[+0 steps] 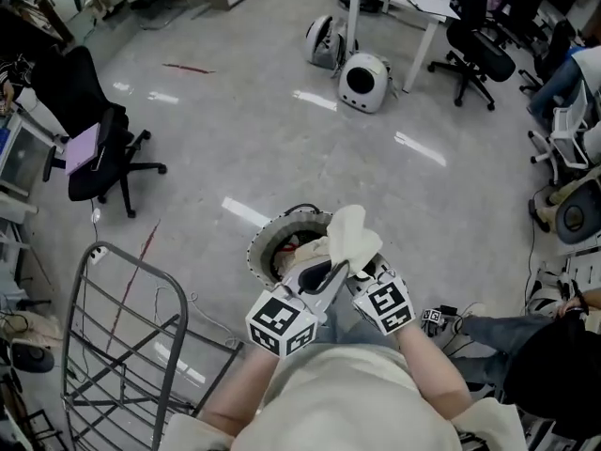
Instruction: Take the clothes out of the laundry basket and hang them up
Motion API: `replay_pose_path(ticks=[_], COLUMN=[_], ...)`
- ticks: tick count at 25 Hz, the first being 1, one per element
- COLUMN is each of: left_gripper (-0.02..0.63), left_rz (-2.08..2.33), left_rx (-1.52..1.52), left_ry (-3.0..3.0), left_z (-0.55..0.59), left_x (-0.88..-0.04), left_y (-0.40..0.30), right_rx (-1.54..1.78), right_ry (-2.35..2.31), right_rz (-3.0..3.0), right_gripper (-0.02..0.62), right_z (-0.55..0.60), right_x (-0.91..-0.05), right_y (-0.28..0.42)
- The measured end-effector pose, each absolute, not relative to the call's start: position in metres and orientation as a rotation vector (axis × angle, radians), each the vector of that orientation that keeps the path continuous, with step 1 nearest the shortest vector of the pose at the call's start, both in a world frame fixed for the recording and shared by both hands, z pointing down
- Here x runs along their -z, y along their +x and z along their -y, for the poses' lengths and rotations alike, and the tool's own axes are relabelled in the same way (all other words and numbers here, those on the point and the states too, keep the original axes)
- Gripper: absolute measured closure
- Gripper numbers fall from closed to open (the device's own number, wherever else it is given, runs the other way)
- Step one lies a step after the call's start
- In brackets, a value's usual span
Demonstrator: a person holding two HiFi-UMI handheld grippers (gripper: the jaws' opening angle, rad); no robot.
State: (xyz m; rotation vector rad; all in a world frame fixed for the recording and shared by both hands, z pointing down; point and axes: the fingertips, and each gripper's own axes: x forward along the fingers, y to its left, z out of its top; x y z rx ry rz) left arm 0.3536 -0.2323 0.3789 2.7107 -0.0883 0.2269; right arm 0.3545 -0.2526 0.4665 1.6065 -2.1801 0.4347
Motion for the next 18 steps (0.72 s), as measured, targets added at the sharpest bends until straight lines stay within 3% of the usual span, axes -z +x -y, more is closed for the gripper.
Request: replay_pose_path(ticks=[2,4,7,11,18], left_gripper=[0.556,0.474,0.411,0.403,0.373], left_rz=[0.103,0.149,0.338,0.607,0.691], left_rx=[-0.196,-0.147,-0.124,-0.222,-0.311], left_ry=[2.740,2.739,2.751,2.742,2.708], left_z=[0.226,0.225,0.222,0.195,0.097], left_x=[-0.366,-0.355,-0.352,-0.374,-0.412], left_y=[0.346,0.337,0.311,0.279,0.279], right_rx=[-0.415,-0.370,-0.303,-0.202,0.080], right_ry=[1.589,1.571,1.569,1.532,1.432], right_rz=[2.208,2.232,2.274,2.376,2.564], right_gripper=[0.561,0.565,0.566,0.566,0.566], right_z=[0.243,0.236,0.220,0.198,0.156], right_x=[-0.448,-0.429,-0.402,-0.359,-0.264], right_y=[0.357,0.365,0.380,0.394,0.366])
